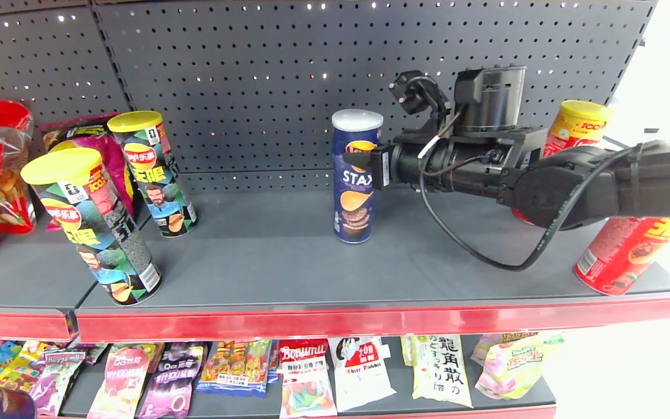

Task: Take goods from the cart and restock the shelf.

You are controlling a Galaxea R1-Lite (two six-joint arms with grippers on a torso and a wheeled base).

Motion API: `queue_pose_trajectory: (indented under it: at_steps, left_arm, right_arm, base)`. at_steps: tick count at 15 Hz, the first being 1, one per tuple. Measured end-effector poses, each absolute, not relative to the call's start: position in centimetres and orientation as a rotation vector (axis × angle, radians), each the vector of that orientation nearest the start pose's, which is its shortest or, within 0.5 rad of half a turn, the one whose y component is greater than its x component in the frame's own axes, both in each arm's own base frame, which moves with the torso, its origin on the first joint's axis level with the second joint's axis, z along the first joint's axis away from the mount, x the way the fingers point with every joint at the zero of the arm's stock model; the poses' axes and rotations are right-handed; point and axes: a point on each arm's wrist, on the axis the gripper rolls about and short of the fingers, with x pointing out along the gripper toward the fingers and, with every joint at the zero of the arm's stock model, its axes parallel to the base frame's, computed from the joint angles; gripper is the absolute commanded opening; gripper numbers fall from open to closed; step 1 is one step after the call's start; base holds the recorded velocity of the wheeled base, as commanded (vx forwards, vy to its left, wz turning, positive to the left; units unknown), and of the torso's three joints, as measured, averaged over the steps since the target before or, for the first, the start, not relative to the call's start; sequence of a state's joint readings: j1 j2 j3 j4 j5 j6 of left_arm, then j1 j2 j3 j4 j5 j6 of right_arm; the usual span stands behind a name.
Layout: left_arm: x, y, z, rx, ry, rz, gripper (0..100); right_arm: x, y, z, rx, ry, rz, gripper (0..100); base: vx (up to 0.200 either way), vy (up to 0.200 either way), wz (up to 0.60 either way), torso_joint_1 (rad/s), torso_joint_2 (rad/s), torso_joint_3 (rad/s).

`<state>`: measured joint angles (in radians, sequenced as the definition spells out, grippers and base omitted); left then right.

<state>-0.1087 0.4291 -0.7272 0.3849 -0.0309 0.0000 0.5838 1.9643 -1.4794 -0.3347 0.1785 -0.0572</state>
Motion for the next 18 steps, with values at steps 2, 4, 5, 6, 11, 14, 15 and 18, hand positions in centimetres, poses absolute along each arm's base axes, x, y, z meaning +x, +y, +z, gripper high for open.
queue_pose_trajectory:
  at_steps: [2, 4, 5, 6, 11, 14, 15, 18]
  left_arm:
    - [-2.6, 0.2, 23.9, 0.003, 0.087, -0.139, 0]
    - [-2.5, 0.2, 23.9, 0.003, 0.089, -0.14, 0]
    - [-2.5, 0.2, 23.9, 0.004, 0.091, -0.141, 0]
    - [-2.4, 0.2, 23.9, 0.004, 0.093, -0.141, 0]
    - [-2.4, 0.2, 23.9, 0.004, 0.094, -0.141, 0]
    - [-2.4, 0.2, 23.8, 0.007, 0.096, -0.141, 0]
    - [-2.4, 0.2, 23.8, 0.007, 0.095, -0.141, 0]
    - [-2.4, 0.2, 23.8, 0.009, 0.097, -0.141, 0]
  right_arm:
    - [32.5, 22.0, 25.3, -0.086, 0.126, 0.753, 0]
    - [30.9, 21.4, 25.4, -0.09, 0.138, 0.755, 0]
    - [29.9, 21.1, 25.1, -0.096, 0.156, 0.752, 0]
    - [28.9, 20.6, 24.7, -0.102, 0.176, 0.748, 0]
    - [25.4, 19.0, 24.5, -0.117, 0.2, 0.726, 0]
    - [24.2, 18.7, 25.1, -0.113, 0.182, 0.736, 0]
    - [24.0, 18.6, 25.2, -0.112, 0.179, 0.738, 0]
    - [23.6, 18.7, 25.3, -0.114, 0.178, 0.735, 0]
  base:
    - [0.0, 0.0, 0.0, 0.0, 0.0, 0.0]
    - [0.0, 0.0, 0.0, 0.0, 0.0, 0.0]
    - [0.0, 0.0, 0.0, 0.0, 0.0, 0.0]
    - [0.0, 0.0, 0.0, 0.0, 0.0, 0.0]
    - [0.0, 0.0, 0.0, 0.0, 0.0, 0.0]
    - [0.0, 0.0, 0.0, 0.0, 0.0, 0.0]
    - [0.0, 0.0, 0.0, 0.0, 0.0, 0.0]
    - [0.0, 0.0, 0.0, 0.0, 0.0, 0.0]
